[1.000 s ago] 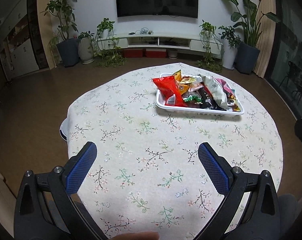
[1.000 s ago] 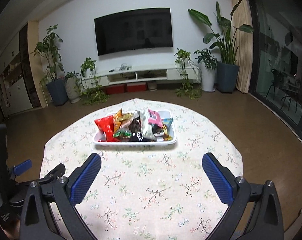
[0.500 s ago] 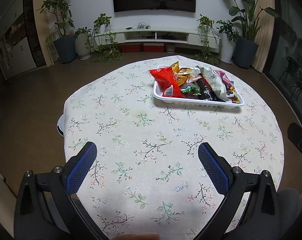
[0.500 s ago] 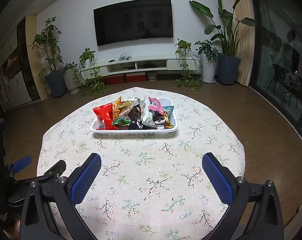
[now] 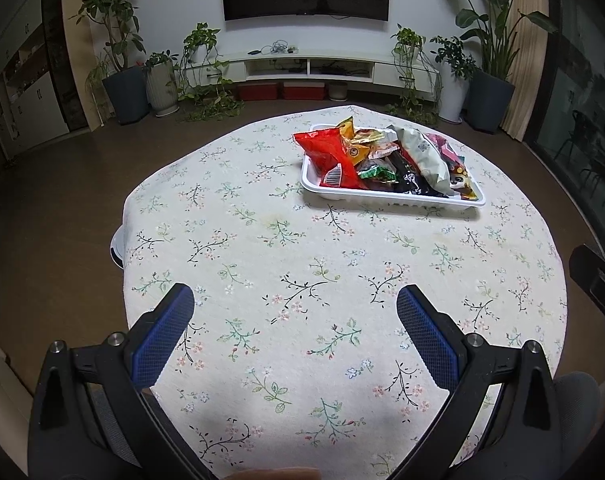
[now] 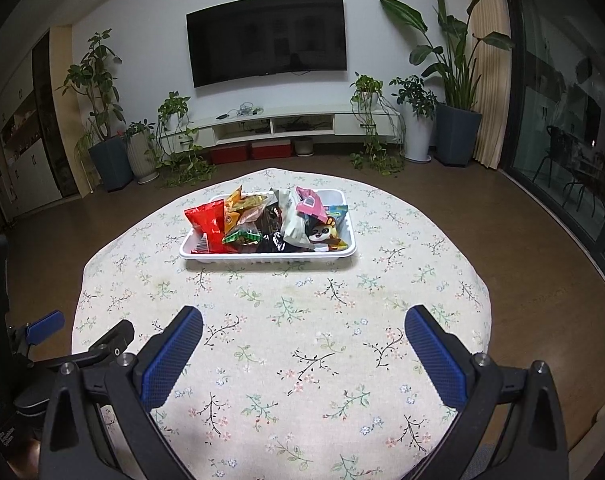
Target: Organize snacks
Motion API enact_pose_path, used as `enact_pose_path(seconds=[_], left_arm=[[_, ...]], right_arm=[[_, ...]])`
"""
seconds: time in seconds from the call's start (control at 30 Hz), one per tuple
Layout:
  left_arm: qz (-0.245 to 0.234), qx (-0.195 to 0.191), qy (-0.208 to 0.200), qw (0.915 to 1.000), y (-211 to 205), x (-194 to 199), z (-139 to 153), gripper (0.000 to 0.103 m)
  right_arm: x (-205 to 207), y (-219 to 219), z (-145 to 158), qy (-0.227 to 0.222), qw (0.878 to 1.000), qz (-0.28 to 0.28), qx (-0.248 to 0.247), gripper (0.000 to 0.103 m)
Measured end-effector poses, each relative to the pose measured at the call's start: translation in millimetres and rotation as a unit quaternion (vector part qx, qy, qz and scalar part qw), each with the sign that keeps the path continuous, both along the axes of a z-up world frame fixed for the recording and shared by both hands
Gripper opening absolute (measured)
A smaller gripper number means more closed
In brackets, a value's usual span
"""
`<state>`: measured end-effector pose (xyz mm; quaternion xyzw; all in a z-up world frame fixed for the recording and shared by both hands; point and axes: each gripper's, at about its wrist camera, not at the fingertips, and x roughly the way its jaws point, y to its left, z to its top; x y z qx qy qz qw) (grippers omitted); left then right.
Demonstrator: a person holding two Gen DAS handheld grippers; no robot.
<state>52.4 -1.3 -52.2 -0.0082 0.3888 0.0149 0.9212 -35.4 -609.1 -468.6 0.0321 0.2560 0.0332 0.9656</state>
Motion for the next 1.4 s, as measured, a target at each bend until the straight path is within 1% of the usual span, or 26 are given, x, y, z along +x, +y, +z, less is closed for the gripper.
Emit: enact_pose_path(seconds=[0.3,1.4], left_arm=[[-0.002,-0.002,0.002,1.0000,0.3,0.2,-1.2,0.103],[-0.004,-0.003,0.009,0.9999,-0.3,1.6,-4.2,0.103]], right_arm=[[0.4,-0.6,-5.9,0.005,1.000,-0.002,-0.001,0.103],[1.5,-2.4,-8.8,0.011,1.000,-0.001,-0.002,0.103]])
